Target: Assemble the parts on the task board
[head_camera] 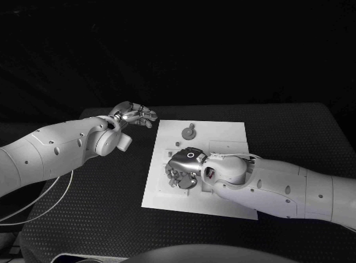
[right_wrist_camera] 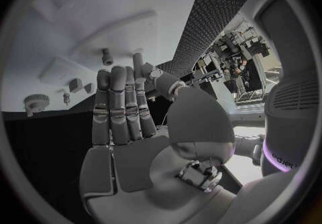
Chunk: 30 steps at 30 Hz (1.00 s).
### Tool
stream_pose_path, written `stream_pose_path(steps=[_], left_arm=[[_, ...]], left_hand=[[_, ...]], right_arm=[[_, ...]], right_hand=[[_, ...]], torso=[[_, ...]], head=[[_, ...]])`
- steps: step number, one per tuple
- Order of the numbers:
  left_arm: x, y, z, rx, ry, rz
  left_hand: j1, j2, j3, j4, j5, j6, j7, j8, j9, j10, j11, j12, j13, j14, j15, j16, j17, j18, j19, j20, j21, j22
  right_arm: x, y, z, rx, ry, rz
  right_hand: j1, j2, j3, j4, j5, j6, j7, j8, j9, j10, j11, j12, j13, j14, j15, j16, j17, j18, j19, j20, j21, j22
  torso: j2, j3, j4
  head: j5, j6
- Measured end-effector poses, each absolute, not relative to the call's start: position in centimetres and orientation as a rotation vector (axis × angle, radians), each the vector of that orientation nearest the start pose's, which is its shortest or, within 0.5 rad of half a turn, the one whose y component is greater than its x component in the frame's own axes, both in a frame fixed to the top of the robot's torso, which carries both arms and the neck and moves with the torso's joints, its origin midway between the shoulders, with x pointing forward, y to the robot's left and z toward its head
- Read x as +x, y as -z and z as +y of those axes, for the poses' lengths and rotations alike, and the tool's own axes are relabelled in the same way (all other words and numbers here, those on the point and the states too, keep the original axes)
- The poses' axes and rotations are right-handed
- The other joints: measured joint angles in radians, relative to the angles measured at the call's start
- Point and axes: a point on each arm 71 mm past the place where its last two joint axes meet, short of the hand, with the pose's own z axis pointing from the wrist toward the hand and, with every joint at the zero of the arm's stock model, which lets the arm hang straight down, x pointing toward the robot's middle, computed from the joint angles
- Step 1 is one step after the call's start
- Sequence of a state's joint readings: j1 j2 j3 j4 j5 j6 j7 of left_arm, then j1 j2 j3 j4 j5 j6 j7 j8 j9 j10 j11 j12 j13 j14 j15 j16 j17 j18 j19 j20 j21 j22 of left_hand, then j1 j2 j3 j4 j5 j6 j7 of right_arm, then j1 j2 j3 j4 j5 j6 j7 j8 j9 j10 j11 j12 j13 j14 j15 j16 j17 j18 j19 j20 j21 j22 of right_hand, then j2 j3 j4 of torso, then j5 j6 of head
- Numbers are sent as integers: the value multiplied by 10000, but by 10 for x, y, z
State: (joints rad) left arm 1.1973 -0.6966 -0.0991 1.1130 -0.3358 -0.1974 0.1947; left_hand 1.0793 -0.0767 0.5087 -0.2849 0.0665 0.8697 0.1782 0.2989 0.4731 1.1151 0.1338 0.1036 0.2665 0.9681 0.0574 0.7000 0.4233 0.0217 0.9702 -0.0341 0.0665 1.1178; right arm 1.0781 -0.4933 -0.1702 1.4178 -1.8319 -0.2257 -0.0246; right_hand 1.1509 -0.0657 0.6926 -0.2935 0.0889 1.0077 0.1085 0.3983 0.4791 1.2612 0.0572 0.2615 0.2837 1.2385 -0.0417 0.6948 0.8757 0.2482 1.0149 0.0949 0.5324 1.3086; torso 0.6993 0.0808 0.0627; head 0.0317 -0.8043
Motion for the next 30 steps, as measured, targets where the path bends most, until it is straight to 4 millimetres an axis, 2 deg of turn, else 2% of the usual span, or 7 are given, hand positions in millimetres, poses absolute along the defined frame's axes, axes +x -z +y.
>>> stream_pose_path(steps=[30], left_arm=[[545,232,255,-9007,11284,16869]], left_hand=[[0,0,0,0,0,0,0,32,-7,0,0,0,0,0,0,-39,19,1,0,0,0,-17]], right_arm=[[416,286,-46,-7859,-7947,17201]], right_hand=[[0,0,-14,-14,39,-20,10,14,22,20,-20,-27,14,-5,-38,0,8,-68,-2,2,0,-1]], torso=[[-2,2,-1]], head=[[7,-59]])
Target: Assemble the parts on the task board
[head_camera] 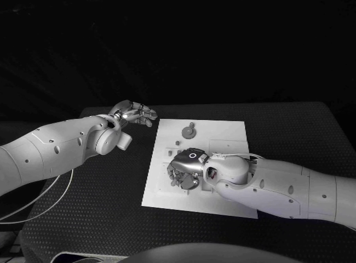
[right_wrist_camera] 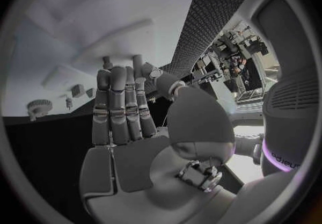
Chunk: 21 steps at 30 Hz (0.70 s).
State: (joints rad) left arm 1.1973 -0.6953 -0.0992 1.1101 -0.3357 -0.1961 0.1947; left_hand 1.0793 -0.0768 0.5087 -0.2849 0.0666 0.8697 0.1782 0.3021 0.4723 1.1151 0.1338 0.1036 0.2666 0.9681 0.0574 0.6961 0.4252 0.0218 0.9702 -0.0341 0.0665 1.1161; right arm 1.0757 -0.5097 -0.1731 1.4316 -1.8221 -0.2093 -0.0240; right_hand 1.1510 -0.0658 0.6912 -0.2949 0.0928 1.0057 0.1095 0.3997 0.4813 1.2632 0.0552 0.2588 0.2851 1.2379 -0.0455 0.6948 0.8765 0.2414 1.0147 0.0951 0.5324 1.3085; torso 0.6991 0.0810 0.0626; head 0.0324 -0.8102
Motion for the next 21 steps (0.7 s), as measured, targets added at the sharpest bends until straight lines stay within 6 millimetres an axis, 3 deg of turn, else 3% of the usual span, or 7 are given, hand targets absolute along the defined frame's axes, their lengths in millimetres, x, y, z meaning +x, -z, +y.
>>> stream_pose_path(steps=[21], left_arm=[[545,232,255,-9010,11287,16874]], left_hand=[[0,0,0,0,0,0,0,-1,-8,-39,38,0,0,0,0,0,12,-1,0,0,0,-9]], right_arm=[[418,287,-41,-7937,-7884,17303]], right_hand=[[0,0,7,7,-9,0,-37,-44,32,-1,2,-14,50,15,20,0,-2,127,0,0,0,-1]], torso=[[2,-3,-1]], head=[[-25,-10]])
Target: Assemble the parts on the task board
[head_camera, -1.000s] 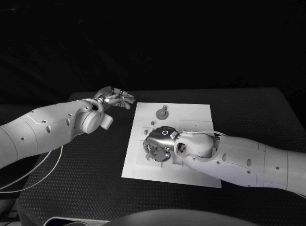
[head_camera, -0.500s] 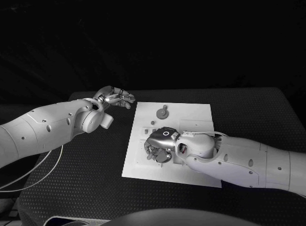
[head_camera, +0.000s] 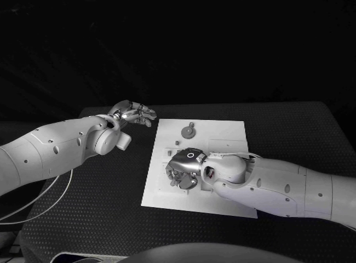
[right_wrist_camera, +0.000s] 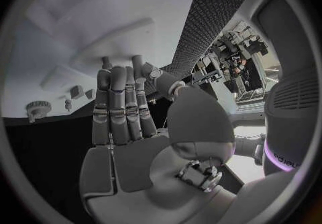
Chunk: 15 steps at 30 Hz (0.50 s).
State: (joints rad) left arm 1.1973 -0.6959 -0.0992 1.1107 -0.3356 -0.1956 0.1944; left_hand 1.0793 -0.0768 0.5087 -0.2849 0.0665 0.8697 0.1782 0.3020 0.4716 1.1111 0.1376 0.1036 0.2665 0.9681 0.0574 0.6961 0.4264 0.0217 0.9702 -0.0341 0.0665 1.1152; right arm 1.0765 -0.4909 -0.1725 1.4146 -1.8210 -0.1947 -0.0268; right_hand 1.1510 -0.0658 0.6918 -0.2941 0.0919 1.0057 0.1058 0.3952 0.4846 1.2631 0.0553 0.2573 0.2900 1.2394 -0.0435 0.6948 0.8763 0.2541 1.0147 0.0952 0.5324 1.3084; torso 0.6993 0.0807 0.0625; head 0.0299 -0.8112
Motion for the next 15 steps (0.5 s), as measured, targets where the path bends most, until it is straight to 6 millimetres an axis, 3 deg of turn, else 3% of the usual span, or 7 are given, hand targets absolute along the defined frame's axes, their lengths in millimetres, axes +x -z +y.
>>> stream_pose_path(steps=[4,11,15], left_arm=[[545,232,255,-9009,11291,16876],[545,232,254,-9004,11304,16885],[545,232,255,-9014,11288,16882]], left_hand=[[0,0,0,0,0,0,0,0,0,0,0,0,0,0,0,0,9,0,0,0,0,-7],[0,0,0,0,0,0,0,0,1,0,0,0,0,0,0,0,10,0,0,0,0,-6],[0,0,0,0,0,0,0,0,1,0,0,0,0,0,0,0,10,0,0,0,0,-6]], right_arm=[[419,287,-37,-7993,-7892,17314],[418,290,-35,-8055,-7918,17383],[418,290,-36,-7974,-7939,17433]], right_hand=[[0,0,5,5,-1,0,0,-7,1,-7,7,0,-4,-6,8,0,-1,1,0,0,0,0],[77,77,-36,45,-28,-212,140,-81,45,-250,107,-178,-18,-64,67,0,-1,-16,-36,36,0,1],[-59,-139,-90,46,-27,-478,275,-308,66,-575,220,-383,-58,-132,136,0,-1,-17,-36,36,0,2]], torso=[[2,-2,0],[4,-5,2],[4,-5,2]], head=[[-13,1],[-48,1],[-50,6]])
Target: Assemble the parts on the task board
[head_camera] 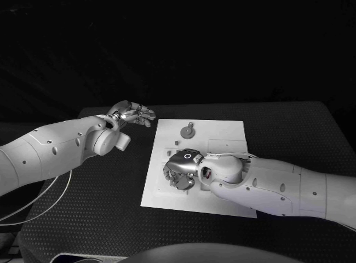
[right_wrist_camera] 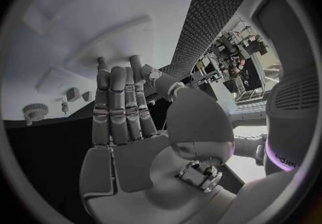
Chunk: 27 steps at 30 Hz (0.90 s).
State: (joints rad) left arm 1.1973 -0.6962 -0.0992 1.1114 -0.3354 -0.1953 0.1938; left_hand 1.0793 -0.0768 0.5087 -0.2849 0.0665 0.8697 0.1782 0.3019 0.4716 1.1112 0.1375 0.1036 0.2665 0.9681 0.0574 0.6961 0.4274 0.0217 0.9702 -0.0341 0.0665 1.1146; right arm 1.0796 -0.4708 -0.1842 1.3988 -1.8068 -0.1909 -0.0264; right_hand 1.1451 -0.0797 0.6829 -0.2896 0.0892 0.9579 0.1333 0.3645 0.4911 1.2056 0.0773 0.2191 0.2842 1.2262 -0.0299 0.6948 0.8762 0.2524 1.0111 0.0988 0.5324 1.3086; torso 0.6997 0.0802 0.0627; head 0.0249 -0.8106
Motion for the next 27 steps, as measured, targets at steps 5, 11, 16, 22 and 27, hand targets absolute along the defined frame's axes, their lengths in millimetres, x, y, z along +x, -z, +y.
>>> stream_pose_path(steps=[5,11,16,22,27], left_arm=[[545,232,255,-9017,11288,16891],[545,232,255,-9025,11276,16895],[545,232,255,-9029,11272,16898],[545,232,255,-9034,11266,16904],[545,232,255,-9037,11263,16909]], left_hand=[[0,0,0,0,0,0,0,0,0,0,0,0,0,0,0,0,10,0,0,0,0,-9],[0,0,0,0,0,0,0,0,1,0,0,0,0,0,0,0,10,0,0,0,0,-8],[0,0,0,0,0,0,0,0,1,0,0,0,0,0,0,-4,10,0,0,0,0,-8],[0,0,0,0,0,0,0,0,-8,0,0,0,0,0,0,-38,19,0,0,0,0,-7],[0,0,0,0,0,0,0,0,-8,1,-1,0,0,0,0,-38,19,0,0,0,0,-16]], right_arm=[[418,292,-38,-7861,-7930,17527],[419,292,-39,-7676,-7991,17562],[419,292,-39,-7536,-8073,17577],[420,292,-40,-7385,-8132,17542],[420,292,-44,-7237,-8149,17493]], right_hand=[[-187,-369,3,0,20,-268,151,-186,-129,-271,127,-183,-94,-79,70,1,1,34,-35,33,0,-11],[-461,-905,-22,208,20,-781,362,-514,-266,-776,335,-526,-253,-286,275,83,45,16,-149,140,-2,17],[-564,-1008,-136,331,20,-950,441,-590,-331,-999,424,-657,-372,-415,398,252,117,-45,-271,157,42,16],[-564,-1008,-136,331,19,-961,452,-590,-341,-999,424,-656,-394,-470,391,312,127,-52,-307,124,79,10],[-511,-1061,-136,331,19,-996,484,-590,-354,-1034,459,-656,-420,-505,426,368,126,-59,-343,157,94,11]], torso=[[-1,0,1],[-1,1,1],[-3,6,0],[-4,6,-2],[-4,6,-2]], head=[[-1,3],[2,-1],[4,-4],[4,-2],[-4,14]])
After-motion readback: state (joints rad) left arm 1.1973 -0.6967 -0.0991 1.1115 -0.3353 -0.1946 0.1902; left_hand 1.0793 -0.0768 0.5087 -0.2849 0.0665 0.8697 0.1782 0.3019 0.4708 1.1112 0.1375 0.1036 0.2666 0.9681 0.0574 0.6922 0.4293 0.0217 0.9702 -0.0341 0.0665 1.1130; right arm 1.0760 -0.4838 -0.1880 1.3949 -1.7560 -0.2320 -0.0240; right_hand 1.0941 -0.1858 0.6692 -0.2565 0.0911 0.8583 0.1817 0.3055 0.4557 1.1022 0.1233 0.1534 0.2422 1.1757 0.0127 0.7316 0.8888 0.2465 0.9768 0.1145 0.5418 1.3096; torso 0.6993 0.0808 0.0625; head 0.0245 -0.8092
